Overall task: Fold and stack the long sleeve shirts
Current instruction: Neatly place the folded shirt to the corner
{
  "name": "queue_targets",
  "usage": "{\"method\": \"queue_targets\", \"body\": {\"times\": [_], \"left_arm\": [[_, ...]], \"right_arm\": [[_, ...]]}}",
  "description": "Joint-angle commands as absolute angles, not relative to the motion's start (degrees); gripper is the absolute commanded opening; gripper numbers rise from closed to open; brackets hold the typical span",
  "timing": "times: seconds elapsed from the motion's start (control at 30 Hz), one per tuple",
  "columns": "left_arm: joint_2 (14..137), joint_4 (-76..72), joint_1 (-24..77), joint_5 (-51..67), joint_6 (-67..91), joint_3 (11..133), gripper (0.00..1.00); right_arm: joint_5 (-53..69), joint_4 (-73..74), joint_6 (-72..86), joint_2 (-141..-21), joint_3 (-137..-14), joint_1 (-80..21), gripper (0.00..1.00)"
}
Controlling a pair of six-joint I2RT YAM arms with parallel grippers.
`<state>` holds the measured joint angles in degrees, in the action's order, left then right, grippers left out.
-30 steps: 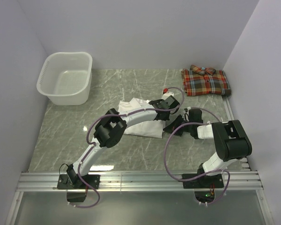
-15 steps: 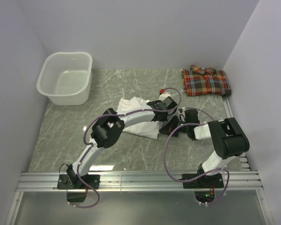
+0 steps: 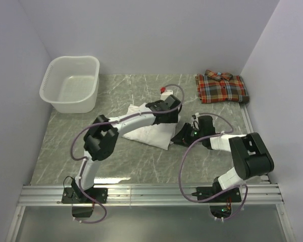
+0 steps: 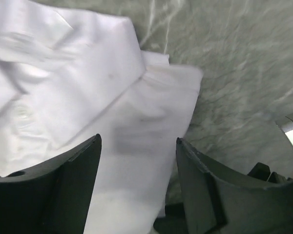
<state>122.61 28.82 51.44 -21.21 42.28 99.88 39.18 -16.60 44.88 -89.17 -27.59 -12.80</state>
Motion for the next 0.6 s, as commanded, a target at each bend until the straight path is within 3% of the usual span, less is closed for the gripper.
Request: {"method": "queue_targets", "body": {"times": [0.0,0.3,0.57], "left_arm": [[113.0,25.7,48.9,-18.7,44.1,98.3,0.71],[98.6,24.6,40.9,-12.7,44.3,84.5,0.66],[90.4,18.0,26.8,-4.6,46.0,64.1,0.65]], "right_arm": [[33.4,-8.5,39.2,-83.5,-31.6,-11.8,0.38],[30.6,-2.6,38.5,-78.6,-38.1,-11.5,0.38],[35.2,-18.8,45.7,-92.2,-42.4,-11.5,0.36]]}}
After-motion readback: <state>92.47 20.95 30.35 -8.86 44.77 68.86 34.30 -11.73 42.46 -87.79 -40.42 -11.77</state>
